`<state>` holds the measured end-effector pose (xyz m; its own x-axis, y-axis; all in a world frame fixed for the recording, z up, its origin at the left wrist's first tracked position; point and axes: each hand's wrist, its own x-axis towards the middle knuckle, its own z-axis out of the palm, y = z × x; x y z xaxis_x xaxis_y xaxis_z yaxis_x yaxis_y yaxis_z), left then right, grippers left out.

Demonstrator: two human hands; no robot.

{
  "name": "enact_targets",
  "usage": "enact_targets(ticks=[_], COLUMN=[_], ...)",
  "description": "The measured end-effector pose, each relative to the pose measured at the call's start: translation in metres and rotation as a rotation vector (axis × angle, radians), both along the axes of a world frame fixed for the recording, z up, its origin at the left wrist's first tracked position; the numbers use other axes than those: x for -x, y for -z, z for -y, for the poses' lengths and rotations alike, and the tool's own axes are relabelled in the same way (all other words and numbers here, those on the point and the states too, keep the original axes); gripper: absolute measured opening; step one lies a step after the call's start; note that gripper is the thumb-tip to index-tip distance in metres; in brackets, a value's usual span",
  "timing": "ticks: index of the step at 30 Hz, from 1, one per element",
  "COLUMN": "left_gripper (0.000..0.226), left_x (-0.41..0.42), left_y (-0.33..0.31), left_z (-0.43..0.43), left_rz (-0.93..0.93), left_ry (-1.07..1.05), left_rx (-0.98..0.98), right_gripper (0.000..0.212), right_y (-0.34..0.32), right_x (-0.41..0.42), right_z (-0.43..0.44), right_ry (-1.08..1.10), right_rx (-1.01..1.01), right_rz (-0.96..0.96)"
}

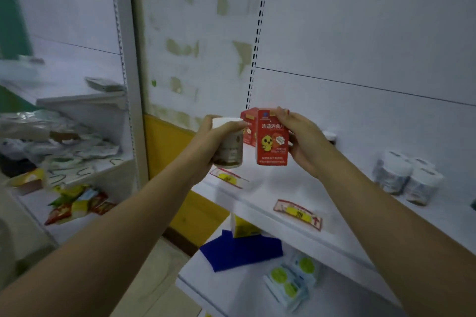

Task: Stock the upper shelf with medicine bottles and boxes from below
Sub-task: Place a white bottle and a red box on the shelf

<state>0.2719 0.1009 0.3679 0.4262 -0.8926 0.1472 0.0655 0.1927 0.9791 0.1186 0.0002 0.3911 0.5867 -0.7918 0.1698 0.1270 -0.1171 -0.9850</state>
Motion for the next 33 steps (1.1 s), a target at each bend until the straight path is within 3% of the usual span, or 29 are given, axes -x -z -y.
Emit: enact_targets(ticks=[6, 8, 10, 12, 15, 19, 21, 24, 27, 31, 33], left_gripper=[0.066, 0.05, 0.019, 0.006, 0.012, 0.035, 0.042, 0.033, 0.047, 0.01, 0.017], left_x=[-0.064, -0.084, -0.106, -0.126, -0.155, -0.191, -0.205, -0.221, -0.23, -0.236, -0.239], left_y=[-0.003, 0.0, 0.003, 0.004, 0.002, 0.001, 0.001, 0.004, 0.011, 0.018, 0.023], left_z=[0.046, 0.059, 0.076, 0.091, 0.112, 0.136, 0.146, 0.158, 0.167, 0.178, 0.186], left_rz=[-0.022, -0.023, -0.029, -0.06, -0.048, -0.006, 0.011, 0.001, 0.004, -0.092, -0.12], left_ry=[0.049, 0.123, 0.186, 0.234, 0.326, 0.491, 0.562, 0.632, 0.689, 0.673, 0.669], left_rx=[0.015, 0.012, 0.031, 0.046, 0.061, 0.065, 0.045, 0.042, 0.031, 0.001, -0.006], right_gripper=[0.036, 0.041, 0.056, 0.068, 0.065, 0.047, 0.051, 0.057, 0.05, 0.054, 0.058], right_y=[0.007, 0.013, 0.019, 0.025, 0.033, 0.04, 0.045, 0.045, 0.039, 0.04, 0.041], right_x=[-0.059, -0.076, -0.09, -0.101, -0.116, -0.136, -0.144, -0.152, -0.16, -0.167, -0.169], right_z=[0.042, 0.053, 0.061, 0.068, 0.076, 0.083, 0.086, 0.088, 0.088, 0.099, 0.106], right_ry=[0.051, 0.097, 0.149, 0.2, 0.267, 0.348, 0.41, 0.507, 0.557, 0.626, 0.661], right_rx=[0.04, 0.037, 0.045, 0.045, 0.038, -0.002, -0.01, -0.001, 0.076, 0.134, 0.166], right_rz=[-0.088, -0.093, -0.108, -0.149, -0.213, -0.309, -0.374, -0.45, -0.592, -0.667, -0.682])
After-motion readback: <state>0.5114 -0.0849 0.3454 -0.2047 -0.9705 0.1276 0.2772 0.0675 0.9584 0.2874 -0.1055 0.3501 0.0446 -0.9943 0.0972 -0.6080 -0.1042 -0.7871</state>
